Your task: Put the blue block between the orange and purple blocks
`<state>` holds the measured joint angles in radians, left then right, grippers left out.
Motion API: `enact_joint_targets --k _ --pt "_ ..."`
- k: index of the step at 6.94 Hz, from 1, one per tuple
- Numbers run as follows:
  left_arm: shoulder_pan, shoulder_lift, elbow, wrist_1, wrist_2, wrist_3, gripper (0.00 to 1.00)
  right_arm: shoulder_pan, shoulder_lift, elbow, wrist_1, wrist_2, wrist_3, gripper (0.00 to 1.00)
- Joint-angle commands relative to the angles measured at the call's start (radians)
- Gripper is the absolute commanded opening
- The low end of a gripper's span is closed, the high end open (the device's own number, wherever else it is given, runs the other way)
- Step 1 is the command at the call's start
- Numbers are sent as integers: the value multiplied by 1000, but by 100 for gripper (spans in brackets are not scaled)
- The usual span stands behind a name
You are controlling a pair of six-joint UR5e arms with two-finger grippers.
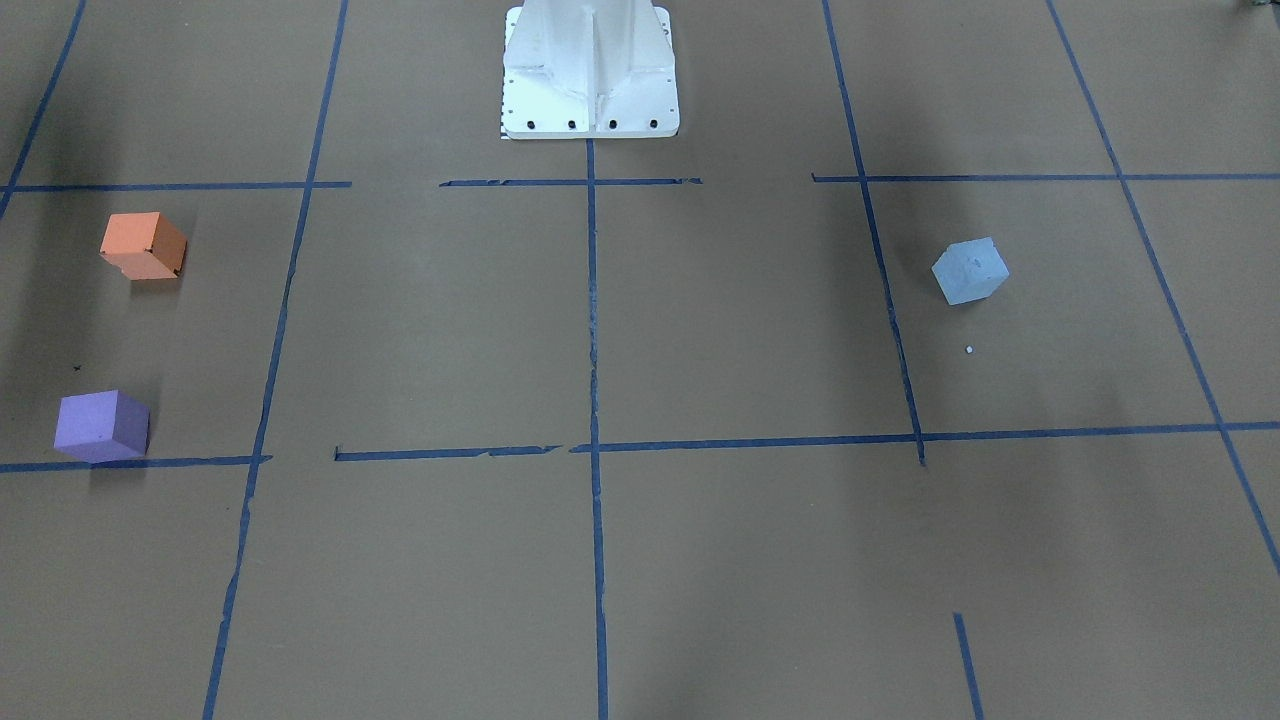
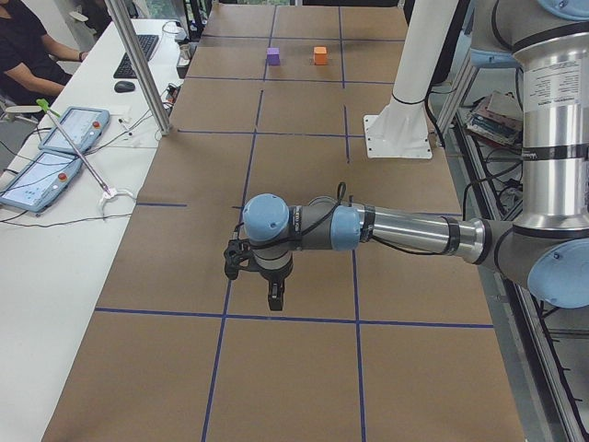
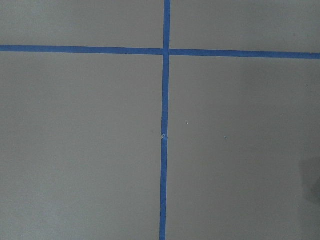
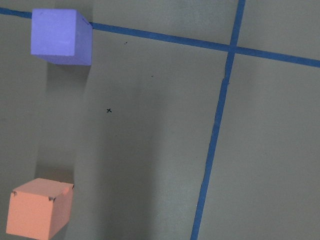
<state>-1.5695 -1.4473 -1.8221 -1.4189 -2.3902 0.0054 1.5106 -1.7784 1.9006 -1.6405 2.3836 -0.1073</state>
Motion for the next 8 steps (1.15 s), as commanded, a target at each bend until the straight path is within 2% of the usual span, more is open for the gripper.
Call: enact_joint_targets --k 1,6,7,8 --pt "6 -1 13 -3 -26 1 100 0 -1 -1 1 -7 1 100" --pt "6 14 -11 -5 -33 -2 100 0 -7 9 7 -3 -9 100" --pt "17 15 -17 -35 -65 -7 100 -1 -10 6 5 2 -6 100" --pt "114 13 -19 -102 -126 -12 100 -3 -4 6 7 2 -5 100"
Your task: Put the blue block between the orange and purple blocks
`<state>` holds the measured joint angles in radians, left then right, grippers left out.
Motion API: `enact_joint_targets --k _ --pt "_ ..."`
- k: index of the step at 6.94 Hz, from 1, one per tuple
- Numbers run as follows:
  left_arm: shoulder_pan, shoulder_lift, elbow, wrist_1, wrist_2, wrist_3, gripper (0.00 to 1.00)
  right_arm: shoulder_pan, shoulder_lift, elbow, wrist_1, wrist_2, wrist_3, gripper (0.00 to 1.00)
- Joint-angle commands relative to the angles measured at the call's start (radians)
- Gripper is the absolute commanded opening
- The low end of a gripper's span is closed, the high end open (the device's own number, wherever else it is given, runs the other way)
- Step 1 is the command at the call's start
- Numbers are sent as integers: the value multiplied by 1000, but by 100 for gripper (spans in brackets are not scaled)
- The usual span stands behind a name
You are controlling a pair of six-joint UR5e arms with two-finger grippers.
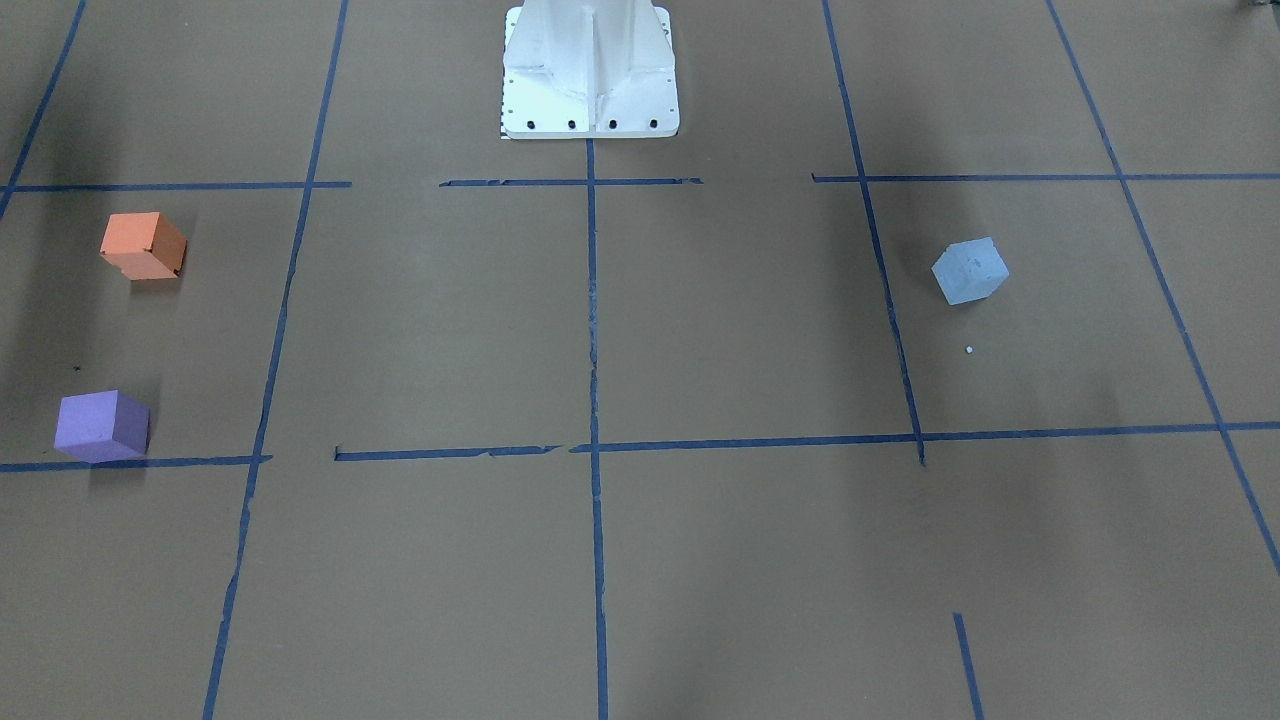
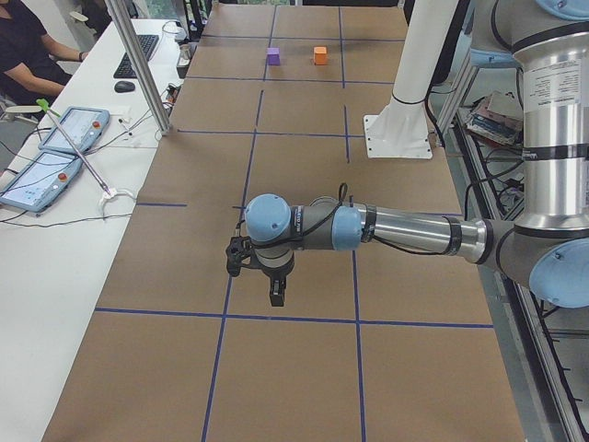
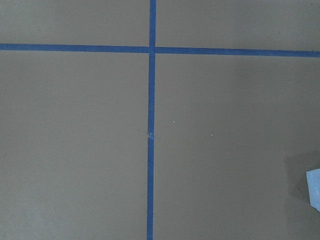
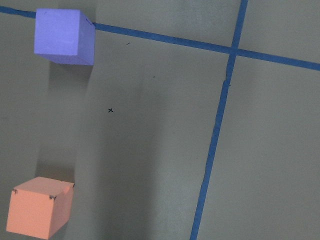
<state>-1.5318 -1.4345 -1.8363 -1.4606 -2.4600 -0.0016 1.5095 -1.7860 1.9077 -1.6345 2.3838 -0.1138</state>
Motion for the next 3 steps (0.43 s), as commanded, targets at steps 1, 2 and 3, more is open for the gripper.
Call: enact_joint_targets --k 1,2,3 --pt "144 -6 -11 -139 -56 -137 100 -5 8 1 1 6 3 100" --pt "251 -7 -14 -290 -47 -414 100 -12 8 -2 31 6 6 100" --pt "313 -4 -12 -411 -25 -689 100 -14 7 -9 63 9 9 100"
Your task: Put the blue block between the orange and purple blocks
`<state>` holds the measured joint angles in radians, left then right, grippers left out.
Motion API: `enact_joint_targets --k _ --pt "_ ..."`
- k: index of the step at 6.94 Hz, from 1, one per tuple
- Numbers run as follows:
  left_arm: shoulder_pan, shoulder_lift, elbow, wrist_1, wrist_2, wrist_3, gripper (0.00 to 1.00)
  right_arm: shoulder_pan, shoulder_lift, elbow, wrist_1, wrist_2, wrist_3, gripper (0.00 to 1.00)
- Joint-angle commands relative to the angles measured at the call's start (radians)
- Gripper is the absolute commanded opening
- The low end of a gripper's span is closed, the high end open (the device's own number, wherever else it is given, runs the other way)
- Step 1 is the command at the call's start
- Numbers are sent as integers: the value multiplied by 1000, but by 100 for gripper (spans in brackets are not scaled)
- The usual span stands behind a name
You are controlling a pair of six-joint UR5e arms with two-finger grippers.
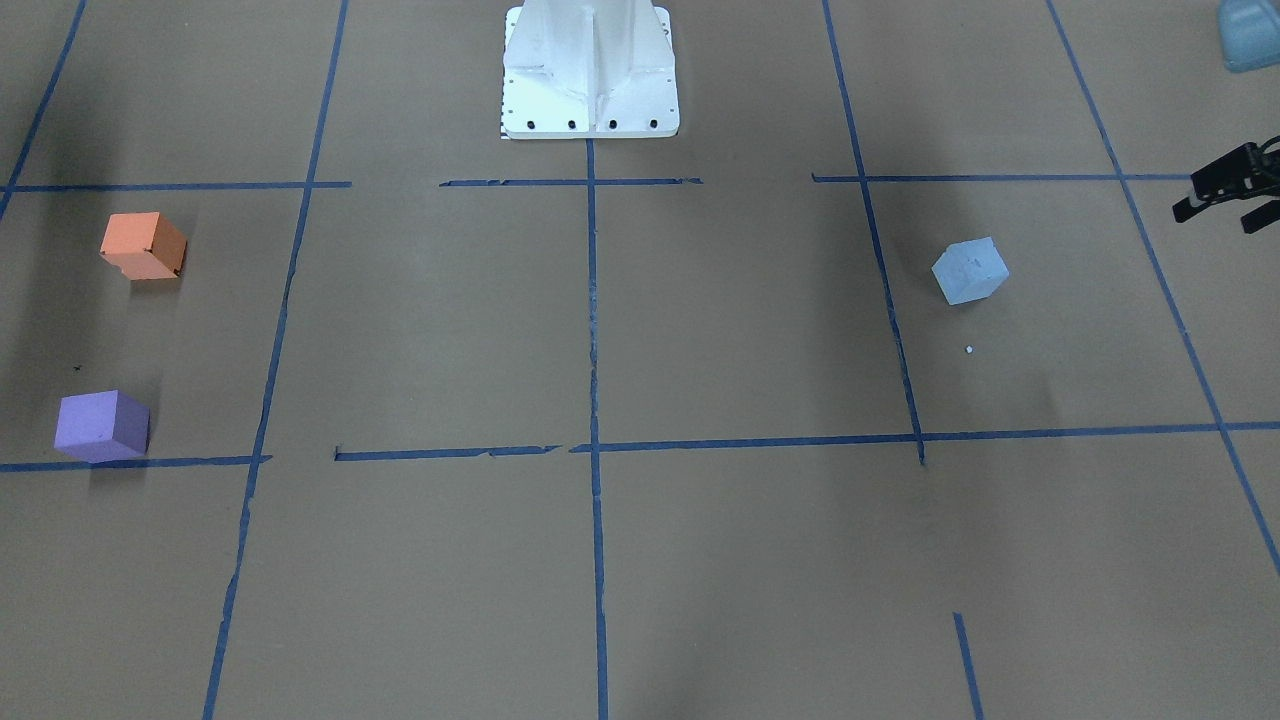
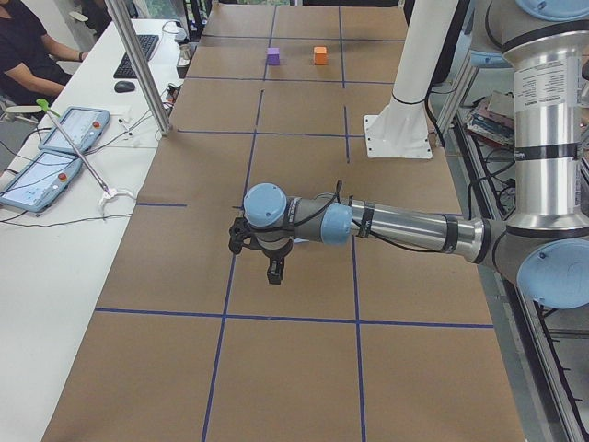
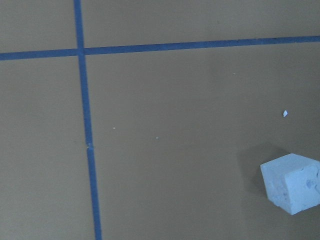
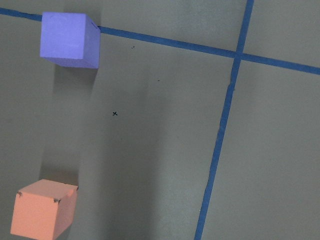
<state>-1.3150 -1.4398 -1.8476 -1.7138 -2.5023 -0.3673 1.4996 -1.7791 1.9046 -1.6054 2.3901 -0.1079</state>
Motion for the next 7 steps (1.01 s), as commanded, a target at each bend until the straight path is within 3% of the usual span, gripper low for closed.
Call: enact_joint_targets --k 1,2,7 --pt "187 2 -1 -256 75 -526 100 -6 0 -16 36 3 2 100" --pt "294 4 -1 -317 164 -645 100 -6 0 -16 36 3 4 100" --pt "508 -53 36 -319 263 -771 100 -19 0 -27 36 4 4 100"
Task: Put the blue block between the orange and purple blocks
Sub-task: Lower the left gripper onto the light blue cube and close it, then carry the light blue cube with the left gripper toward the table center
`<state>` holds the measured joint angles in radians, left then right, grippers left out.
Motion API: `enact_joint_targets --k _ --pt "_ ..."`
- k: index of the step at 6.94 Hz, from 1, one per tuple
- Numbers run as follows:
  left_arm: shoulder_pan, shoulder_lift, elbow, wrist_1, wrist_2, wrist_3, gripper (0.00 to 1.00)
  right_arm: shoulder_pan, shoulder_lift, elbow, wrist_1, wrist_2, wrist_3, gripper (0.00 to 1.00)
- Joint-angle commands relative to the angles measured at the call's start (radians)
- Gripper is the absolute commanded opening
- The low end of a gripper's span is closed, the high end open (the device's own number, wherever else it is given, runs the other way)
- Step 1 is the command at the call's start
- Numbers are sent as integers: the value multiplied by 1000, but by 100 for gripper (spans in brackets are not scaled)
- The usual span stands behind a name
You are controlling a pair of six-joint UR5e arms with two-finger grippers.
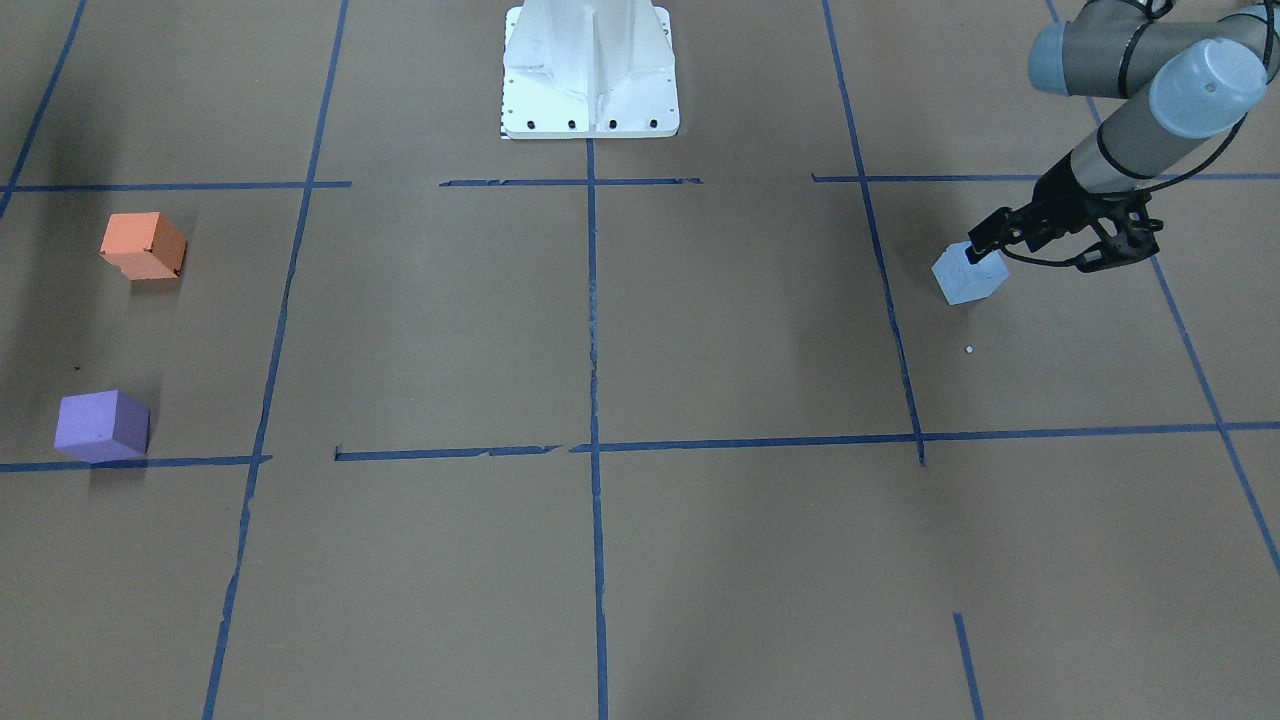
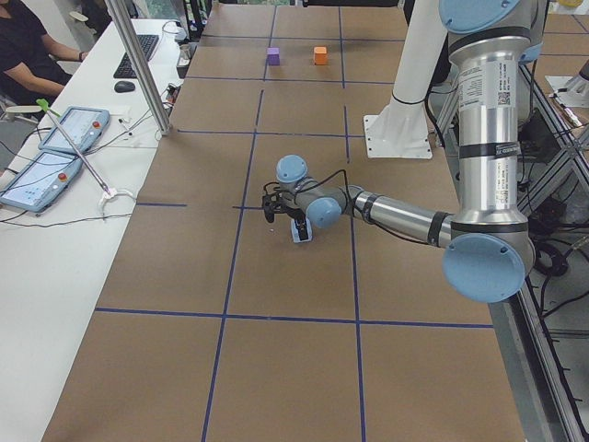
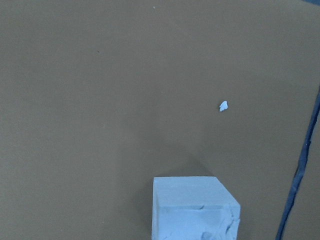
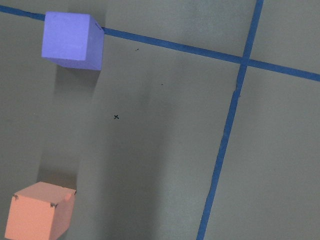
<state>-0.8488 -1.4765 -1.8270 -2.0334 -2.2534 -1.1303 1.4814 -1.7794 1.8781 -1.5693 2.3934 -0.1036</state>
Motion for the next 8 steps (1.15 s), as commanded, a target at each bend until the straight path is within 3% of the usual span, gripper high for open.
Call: enact_joint_targets --k 1,2,3,4,5,7,8 --pt "78 -48 59 1 43 -29 100 -4 0 -5 0 7 1 100" --pt "100 -62 87 -1 64 -29 96 -4 0 -10 0 16 -1 100" --pt "103 -73 95 -1 71 -29 50 -4 0 -11 0 18 1 100" --pt "91 -80 25 1 69 -34 5 -4 0 -14 0 18 -1 100" --pt "93 -111 -57 36 68 -43 0 -4 0 -16 0 21 -1 100" --pt "144 -393 -69 233 72 -52 0 -4 0 -16 0 36 1 100" --pt "222 -538 -51 333 133 -49 0 -4 0 -16 2 36 1 100"
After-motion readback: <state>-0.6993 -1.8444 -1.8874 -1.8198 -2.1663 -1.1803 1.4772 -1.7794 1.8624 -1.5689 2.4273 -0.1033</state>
